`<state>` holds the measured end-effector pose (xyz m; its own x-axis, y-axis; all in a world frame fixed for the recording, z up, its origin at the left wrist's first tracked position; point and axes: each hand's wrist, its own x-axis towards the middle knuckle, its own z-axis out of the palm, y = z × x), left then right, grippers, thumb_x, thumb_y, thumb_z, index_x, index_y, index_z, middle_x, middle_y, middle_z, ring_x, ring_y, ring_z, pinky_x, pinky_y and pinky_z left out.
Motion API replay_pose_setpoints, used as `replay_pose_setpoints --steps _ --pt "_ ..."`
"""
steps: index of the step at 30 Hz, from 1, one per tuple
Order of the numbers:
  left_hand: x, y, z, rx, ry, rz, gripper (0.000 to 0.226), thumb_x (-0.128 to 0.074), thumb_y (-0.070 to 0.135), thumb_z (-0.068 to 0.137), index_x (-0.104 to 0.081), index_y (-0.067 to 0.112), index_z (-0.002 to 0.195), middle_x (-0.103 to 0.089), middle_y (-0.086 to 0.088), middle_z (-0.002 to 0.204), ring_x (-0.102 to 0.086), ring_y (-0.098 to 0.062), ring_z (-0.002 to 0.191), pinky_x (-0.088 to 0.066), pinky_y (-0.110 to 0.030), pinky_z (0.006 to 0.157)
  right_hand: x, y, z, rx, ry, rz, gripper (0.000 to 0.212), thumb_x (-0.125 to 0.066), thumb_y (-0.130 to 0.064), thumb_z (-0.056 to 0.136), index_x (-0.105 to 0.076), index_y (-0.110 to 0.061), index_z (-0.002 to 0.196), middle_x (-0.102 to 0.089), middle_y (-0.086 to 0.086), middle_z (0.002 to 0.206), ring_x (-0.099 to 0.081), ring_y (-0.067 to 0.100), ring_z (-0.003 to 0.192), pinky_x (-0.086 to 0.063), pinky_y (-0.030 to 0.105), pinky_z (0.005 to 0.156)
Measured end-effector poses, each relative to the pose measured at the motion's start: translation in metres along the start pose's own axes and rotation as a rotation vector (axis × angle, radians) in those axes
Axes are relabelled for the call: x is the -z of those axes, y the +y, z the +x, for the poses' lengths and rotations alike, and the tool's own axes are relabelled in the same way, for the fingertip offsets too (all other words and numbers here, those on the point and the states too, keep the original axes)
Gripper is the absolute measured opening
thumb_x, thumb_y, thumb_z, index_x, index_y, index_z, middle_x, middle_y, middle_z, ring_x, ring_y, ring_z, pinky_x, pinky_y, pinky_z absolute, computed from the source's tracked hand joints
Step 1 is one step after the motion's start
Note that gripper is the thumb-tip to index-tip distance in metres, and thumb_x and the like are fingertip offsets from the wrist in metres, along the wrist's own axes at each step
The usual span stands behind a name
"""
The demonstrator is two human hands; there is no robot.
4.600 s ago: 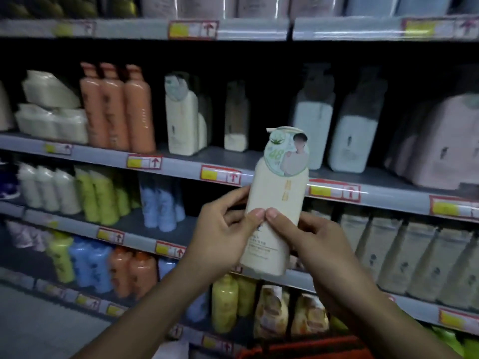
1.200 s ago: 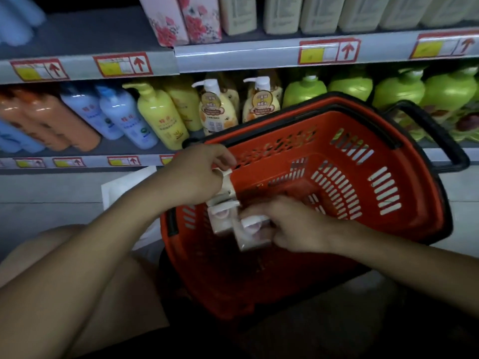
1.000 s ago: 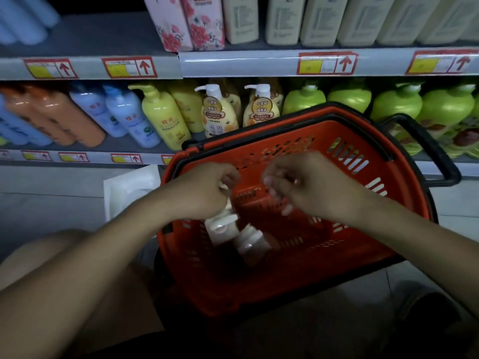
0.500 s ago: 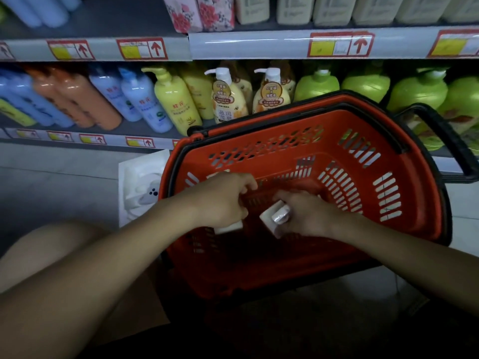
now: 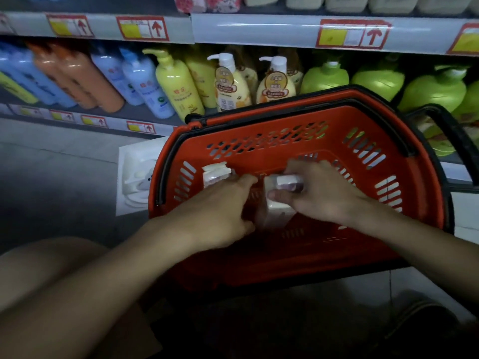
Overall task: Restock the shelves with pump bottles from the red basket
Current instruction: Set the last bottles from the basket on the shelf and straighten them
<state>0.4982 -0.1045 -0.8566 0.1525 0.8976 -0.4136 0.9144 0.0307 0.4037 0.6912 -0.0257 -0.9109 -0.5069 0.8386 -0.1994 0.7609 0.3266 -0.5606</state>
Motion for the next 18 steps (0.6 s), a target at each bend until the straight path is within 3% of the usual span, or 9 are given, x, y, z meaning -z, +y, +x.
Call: replay_pose_setpoints --steps 3,6,8,10,12,13,15,16,18 --pt "-0.009 0.012 -0.003 -0.010 0.086 -0.049 0.081 -0.079 0.038 0.078 -0.032 0.029 0.143 -0.051 0.003 0.137 -0.051 -0.016 0.125 -0.036 -0.019 0.087 0.034 -0.023 -0.008 0.083 0.157 -0.014 0.045 -0.073 -0.064 0.072 -0.058 -0.022 0.076 -0.061 -0.004 0.061 -0.059 0.016 0.061 -0.035 0.030 0.056" --pt "-0.015 0.028 -0.006 -0.013 0.230 -0.247 0.100 -0.085 0.042 0.070 -0.021 0.034 0.146 -0.053 0.012 0.132 -0.054 -0.008 0.120 -0.044 -0.023 0.092 0.060 -0.045 -0.024 0.128 0.320 0.017 0.052 -0.069 -0.070 0.070 -0.058 -0.019 0.070 -0.059 -0.001 0.058 -0.057 0.015 0.058 -0.038 0.033 0.053" --pt "-0.015 0.041 -0.010 -0.027 0.402 -0.364 0.093 -0.086 0.044 0.065 -0.031 0.035 0.140 -0.058 0.017 0.124 -0.058 -0.004 0.112 -0.050 -0.024 0.085 0.070 -0.054 -0.036 0.123 0.396 0.077 0.055 -0.068 -0.068 0.074 -0.057 -0.015 0.068 -0.058 0.004 0.059 -0.055 0.021 0.058 -0.040 0.036 0.056" --pt "-0.012 0.052 -0.015 -0.039 0.528 -0.408 0.079 -0.084 0.042 0.061 -0.044 0.034 0.129 -0.066 0.015 0.105 -0.065 -0.003 0.095 -0.051 -0.023 0.070 0.073 -0.060 -0.049 0.094 0.464 0.115 0.058 -0.070 -0.065 0.077 -0.053 -0.012 0.064 -0.049 0.005 0.055 -0.047 0.021 0.055 -0.034 0.032 0.052" --pt "-0.009 0.057 -0.018 -0.037 0.558 -0.409 0.073 -0.085 0.041 0.059 -0.048 0.033 0.122 -0.067 0.015 0.096 -0.064 0.001 0.084 -0.052 -0.026 0.066 0.074 -0.065 -0.060 0.056 0.515 0.109 0.058 -0.068 -0.067 0.078 -0.047 -0.017 0.060 -0.043 0.001 0.050 -0.043 0.013 0.049 -0.030 0.024 0.045" --pt "-0.008 0.059 -0.020 -0.025 0.554 -0.442 0.071 -0.086 0.039 0.059 -0.049 0.032 0.120 -0.067 0.015 0.094 -0.064 0.002 0.083 -0.054 -0.029 0.067 0.075 -0.067 -0.064 0.054 0.513 0.120 0.057 -0.066 -0.070 0.078 -0.049 -0.019 0.061 -0.048 -0.002 0.049 -0.049 0.007 0.048 -0.038 0.021 0.047" --pt "-0.008 0.060 -0.022 0.023 0.569 -0.576 0.068 -0.087 0.036 0.059 -0.047 0.029 0.114 -0.067 0.014 0.093 -0.065 0.001 0.083 -0.057 -0.034 0.070 0.079 -0.065 -0.070 0.040 0.442 0.300 0.055 -0.063 -0.076 0.076 -0.061 -0.021 0.075 -0.066 0.005 0.058 -0.067 0.014 0.057 -0.057 0.038 0.060" --pt "-0.004 0.060 -0.022 0.045 0.591 -0.658 0.067 -0.087 0.033 0.059 -0.047 0.028 0.113 -0.068 0.013 0.093 -0.066 0.001 0.083 -0.057 -0.032 0.070 0.082 -0.061 -0.072 0.048 0.400 0.421 0.053 -0.065 -0.076 0.074 -0.065 -0.024 0.085 -0.070 0.010 0.065 -0.071 0.024 0.064 -0.059 0.049 0.066" --pt "0.005 0.060 -0.020 0.037 0.588 -0.840 0.065 -0.087 0.023 0.058 -0.050 0.026 0.112 -0.071 0.010 0.092 -0.070 -0.002 0.084 -0.056 -0.026 0.069 0.082 -0.043 -0.074 0.060 0.326 0.547 0.057 -0.074 -0.070 0.070 -0.066 -0.029 0.109 -0.074 0.009 0.082 -0.074 0.026 0.079 -0.059 0.054 0.078"
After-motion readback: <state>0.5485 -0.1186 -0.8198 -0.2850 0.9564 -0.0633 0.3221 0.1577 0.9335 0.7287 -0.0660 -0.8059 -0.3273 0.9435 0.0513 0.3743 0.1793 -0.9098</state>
